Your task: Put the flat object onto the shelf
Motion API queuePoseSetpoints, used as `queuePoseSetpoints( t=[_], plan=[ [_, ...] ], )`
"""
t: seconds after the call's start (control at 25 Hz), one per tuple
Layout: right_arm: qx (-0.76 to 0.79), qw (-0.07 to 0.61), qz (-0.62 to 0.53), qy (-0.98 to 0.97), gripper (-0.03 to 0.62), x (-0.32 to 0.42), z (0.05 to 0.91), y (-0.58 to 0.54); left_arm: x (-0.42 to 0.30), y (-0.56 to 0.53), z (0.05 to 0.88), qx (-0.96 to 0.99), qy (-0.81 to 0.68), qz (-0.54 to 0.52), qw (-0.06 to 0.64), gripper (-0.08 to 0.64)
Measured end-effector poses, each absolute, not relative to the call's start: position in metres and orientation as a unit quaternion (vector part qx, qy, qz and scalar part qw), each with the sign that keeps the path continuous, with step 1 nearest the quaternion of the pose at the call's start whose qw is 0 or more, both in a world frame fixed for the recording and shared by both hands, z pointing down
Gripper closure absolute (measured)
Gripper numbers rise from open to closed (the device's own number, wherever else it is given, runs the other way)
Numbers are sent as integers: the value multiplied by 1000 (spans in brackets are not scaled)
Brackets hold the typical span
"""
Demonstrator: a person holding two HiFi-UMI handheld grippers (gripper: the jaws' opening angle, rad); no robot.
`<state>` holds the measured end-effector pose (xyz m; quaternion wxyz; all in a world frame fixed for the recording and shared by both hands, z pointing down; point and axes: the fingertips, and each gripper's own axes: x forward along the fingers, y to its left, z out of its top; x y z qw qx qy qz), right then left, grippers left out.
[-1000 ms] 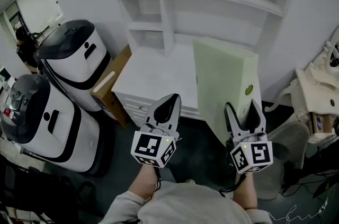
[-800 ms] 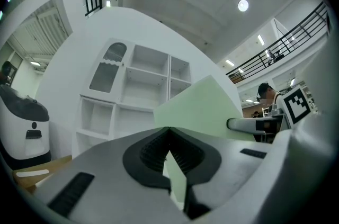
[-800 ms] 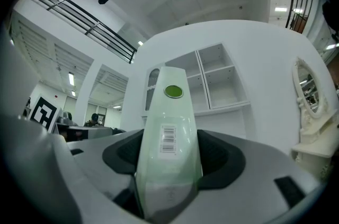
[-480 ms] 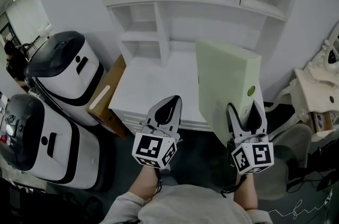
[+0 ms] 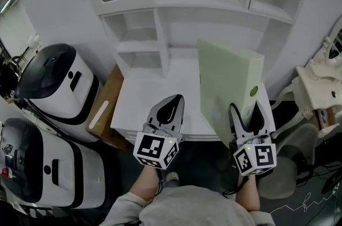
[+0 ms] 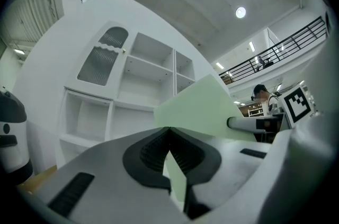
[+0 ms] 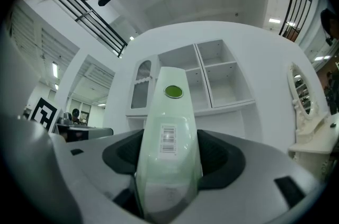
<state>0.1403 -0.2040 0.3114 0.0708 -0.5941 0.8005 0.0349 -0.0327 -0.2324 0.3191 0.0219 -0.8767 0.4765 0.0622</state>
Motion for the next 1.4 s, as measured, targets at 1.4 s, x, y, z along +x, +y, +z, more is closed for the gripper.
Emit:
queuePoseSetpoints(
  t=[1.4],
  plan=[
    [-638, 19, 145, 756, 296, 58, 275, -286, -113, -342, 324, -904, 422, 64, 20, 546]
  ],
)
